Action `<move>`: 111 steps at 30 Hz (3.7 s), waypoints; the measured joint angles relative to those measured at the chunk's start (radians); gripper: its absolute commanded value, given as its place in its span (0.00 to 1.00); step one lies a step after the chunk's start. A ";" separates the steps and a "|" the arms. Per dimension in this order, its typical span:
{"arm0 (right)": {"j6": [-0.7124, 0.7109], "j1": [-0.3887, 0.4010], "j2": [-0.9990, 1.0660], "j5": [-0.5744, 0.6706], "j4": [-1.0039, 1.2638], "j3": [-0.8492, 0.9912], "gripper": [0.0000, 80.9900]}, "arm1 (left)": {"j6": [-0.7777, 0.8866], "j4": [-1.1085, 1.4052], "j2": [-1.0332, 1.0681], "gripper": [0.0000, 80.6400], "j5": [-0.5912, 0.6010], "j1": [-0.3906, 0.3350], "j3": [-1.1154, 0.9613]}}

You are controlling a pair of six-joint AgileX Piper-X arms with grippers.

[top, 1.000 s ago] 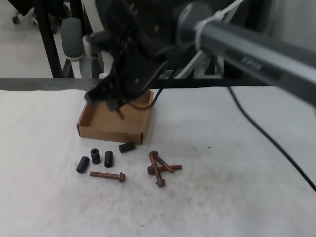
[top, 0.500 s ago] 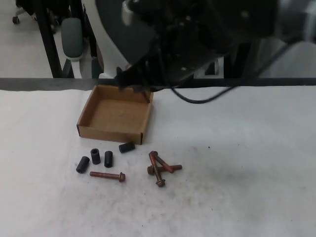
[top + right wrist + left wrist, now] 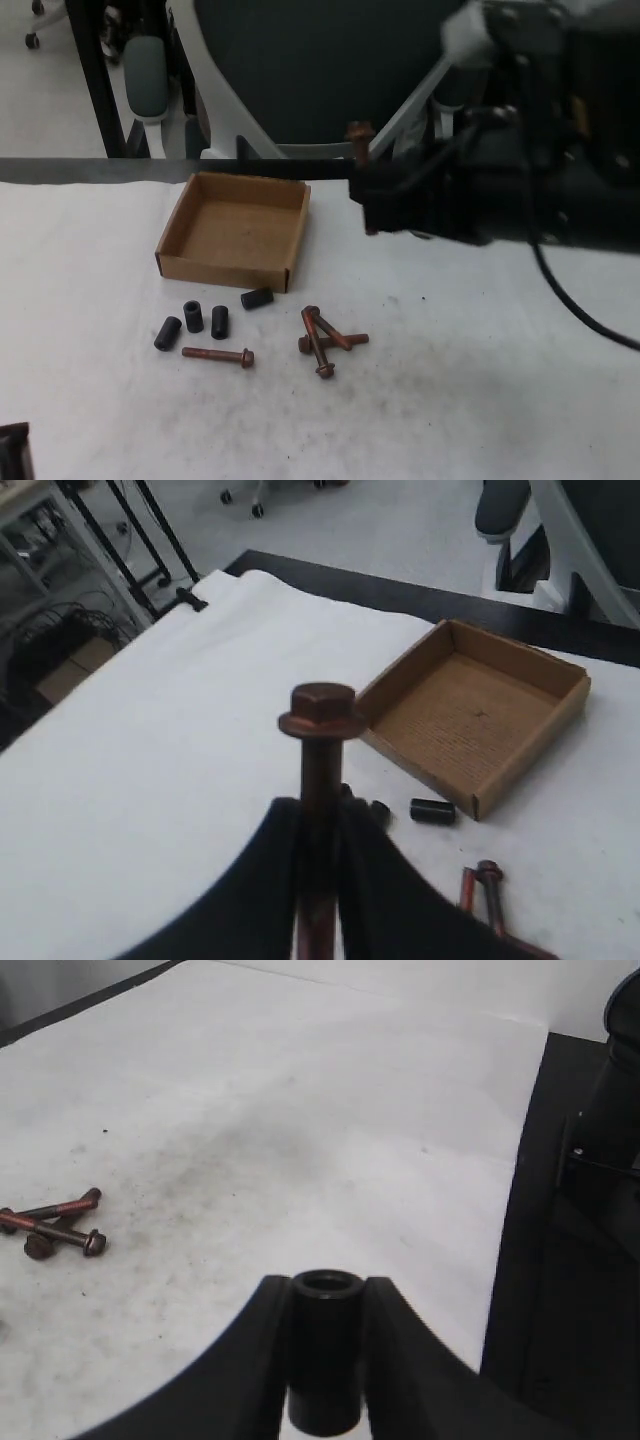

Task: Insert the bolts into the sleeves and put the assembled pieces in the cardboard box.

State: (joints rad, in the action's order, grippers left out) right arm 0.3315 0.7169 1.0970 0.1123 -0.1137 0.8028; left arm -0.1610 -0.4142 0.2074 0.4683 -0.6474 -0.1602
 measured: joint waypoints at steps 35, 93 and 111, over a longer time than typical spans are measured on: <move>0.336 0.047 -0.069 0.368 0.608 -0.352 0.00 | 0.350 1.230 0.751 0.01 0.072 0.000 0.089; 0.142 0.070 -0.069 0.465 0.517 -0.353 0.00 | 0.428 1.298 0.849 0.01 0.254 0.000 0.072; 0.142 0.070 -0.069 0.465 0.478 -0.353 0.00 | 0.422 1.304 0.856 0.01 0.313 -0.005 0.017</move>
State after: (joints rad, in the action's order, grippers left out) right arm 0.4731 0.7865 1.0277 0.5775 0.3646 0.4495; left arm 0.2611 0.8899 1.0634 0.7809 -0.6529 -0.1433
